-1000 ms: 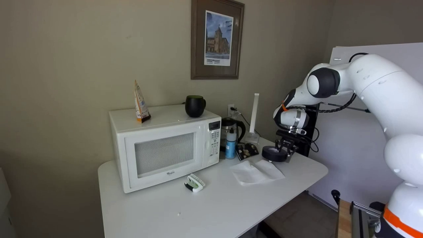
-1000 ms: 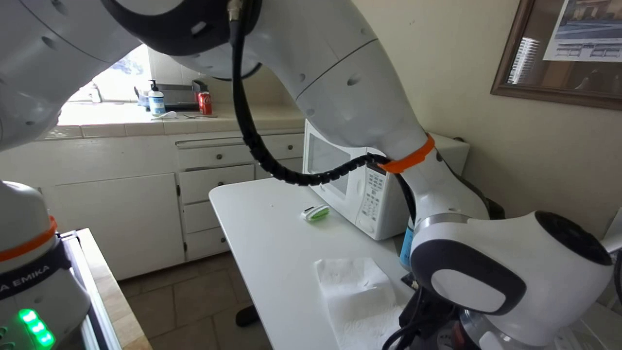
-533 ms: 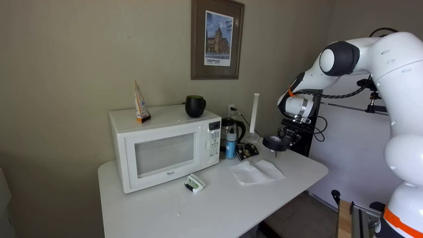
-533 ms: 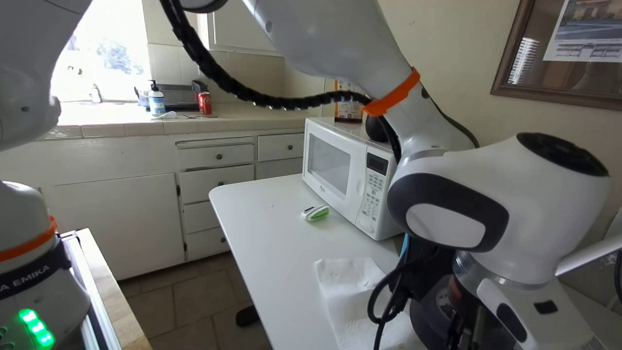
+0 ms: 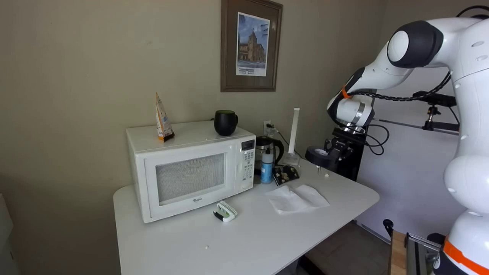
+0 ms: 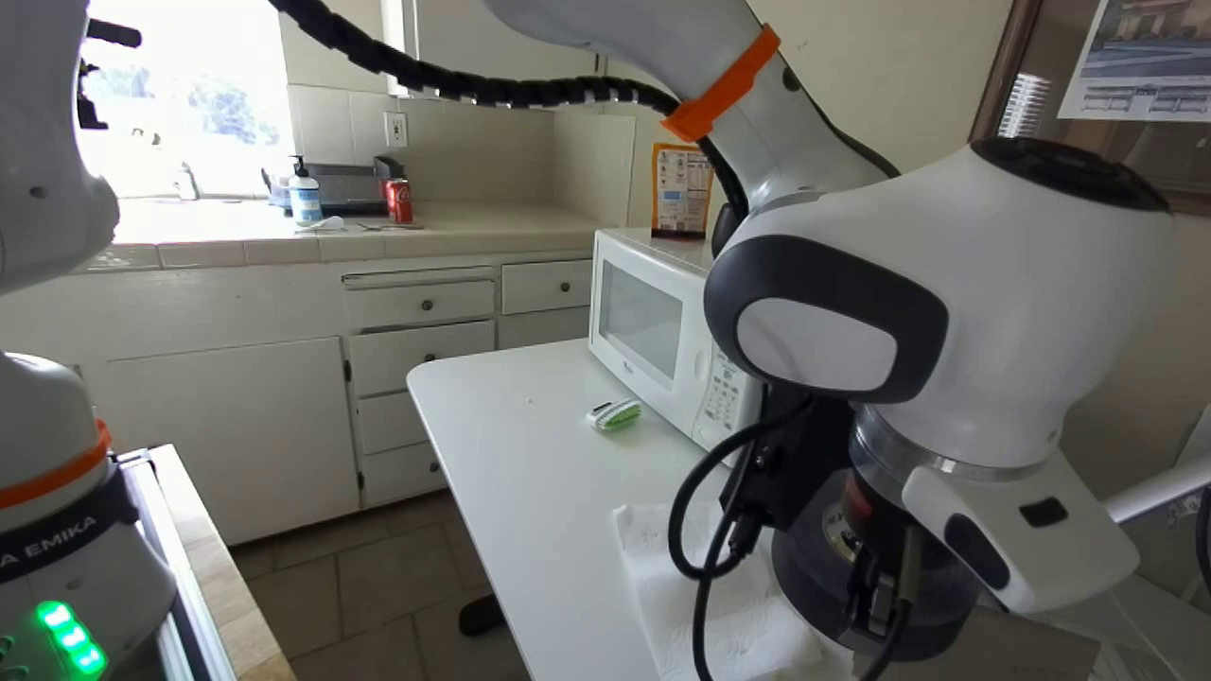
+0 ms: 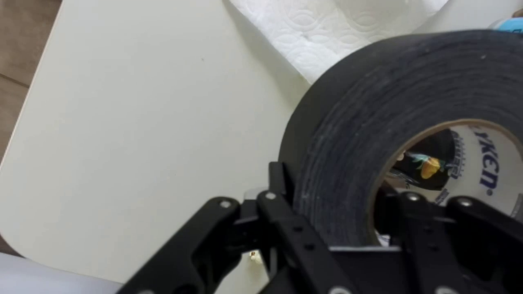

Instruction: Move the black masking tape to the left

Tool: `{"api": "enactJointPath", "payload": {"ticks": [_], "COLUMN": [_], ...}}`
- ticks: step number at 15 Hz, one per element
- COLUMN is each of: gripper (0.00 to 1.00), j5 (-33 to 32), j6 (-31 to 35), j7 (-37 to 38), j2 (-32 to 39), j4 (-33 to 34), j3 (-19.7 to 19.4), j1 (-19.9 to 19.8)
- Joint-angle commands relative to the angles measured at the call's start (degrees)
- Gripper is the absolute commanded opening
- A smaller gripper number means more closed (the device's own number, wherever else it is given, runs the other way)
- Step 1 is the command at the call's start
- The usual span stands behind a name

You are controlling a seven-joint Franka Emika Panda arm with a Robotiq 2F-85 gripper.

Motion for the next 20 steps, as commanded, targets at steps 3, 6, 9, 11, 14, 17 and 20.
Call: {"api": "enactJointPath", "payload": {"ticks": [3, 6, 9, 11, 14, 17, 20], "gripper": [0.22, 0.22, 0.22, 0.22, 0.22, 0.22, 0.22], "j5": [1.01, 0.05, -4.94, -2.77, -3.12, 0.06, 0.76], "j6": [2.5, -0.47, -11.59, -7.34, -12.72, -10.37, -9.0], "j7": [-3.52, -2.14, -1.22, -2.38, -3.17, -8.41, -12.41], "j2": [-5.83, -6.73, -8.75, -9.96, -12.36, -17.33, -22.67], "j4": [-6.56, -7.13, -8.41, -10.65, -11.94, -14.63, -16.99], "j3": [-0.16, -1.4, -3.04, -2.73, -3.13, -2.66, -3.07], "j1": [1.38, 2.35, 3.56, 4.48, 5.45, 6.57, 8.59]}}
